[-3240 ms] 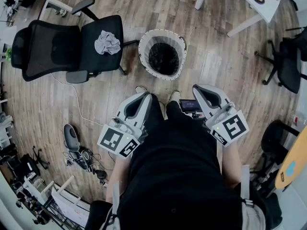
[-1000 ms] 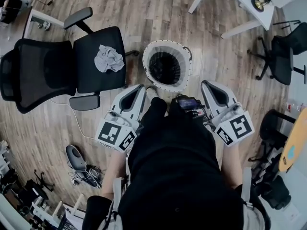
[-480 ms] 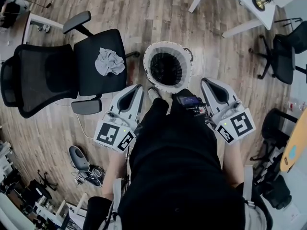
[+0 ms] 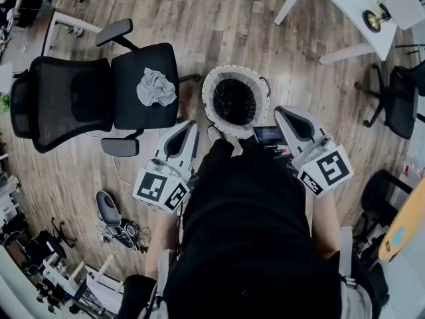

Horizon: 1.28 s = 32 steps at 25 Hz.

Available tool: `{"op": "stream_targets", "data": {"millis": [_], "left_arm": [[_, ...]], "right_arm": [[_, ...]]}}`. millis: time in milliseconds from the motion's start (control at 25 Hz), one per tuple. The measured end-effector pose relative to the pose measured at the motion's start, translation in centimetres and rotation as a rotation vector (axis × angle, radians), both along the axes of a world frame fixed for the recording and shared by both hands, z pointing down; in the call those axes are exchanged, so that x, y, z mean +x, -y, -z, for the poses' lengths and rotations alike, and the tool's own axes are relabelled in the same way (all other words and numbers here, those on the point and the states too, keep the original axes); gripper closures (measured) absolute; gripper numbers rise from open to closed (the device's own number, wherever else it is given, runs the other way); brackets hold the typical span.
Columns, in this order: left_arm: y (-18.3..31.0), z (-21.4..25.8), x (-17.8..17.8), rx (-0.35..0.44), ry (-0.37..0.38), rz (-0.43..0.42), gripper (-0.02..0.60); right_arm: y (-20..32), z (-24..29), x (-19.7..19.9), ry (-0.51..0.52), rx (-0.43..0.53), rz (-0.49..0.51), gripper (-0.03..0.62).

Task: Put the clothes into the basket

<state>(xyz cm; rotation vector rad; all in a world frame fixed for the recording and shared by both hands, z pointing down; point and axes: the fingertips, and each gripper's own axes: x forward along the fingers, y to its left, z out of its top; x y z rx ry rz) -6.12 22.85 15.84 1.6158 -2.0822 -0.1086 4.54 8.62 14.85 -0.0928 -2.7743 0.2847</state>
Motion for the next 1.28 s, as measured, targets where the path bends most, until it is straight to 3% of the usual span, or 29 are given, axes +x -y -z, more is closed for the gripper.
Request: {"op": "stream_targets", "data": {"millis": [520, 880, 1040, 1280], "left_arm": [[1.3, -6.5, -1.9, -0.190, -0.022, 0.175, 0.569], [-2.7, -12.5, -9.6, -0.282, -0.056, 0.185, 0.569], [-4.1, -14.7, -14.1, -0.314, -0.044, 0.158, 0.568], [-6.9, -19.8, -20.4, -0.374, -0.081, 0.132, 0.566]], "right_arm": [[1.6, -3.8, -1.7, -0.065, -0.107, 0.218, 0.579], [-0.6, -3.9, -6.5, -0.101, -0.092, 0.147, 0.579], [-2.9, -3.5, -10.0, -0.119, -0.106, 0.104, 0.579], [-7.6, -4.9, -15.7, -0.192, -0.090, 0.114, 0.579]]}}
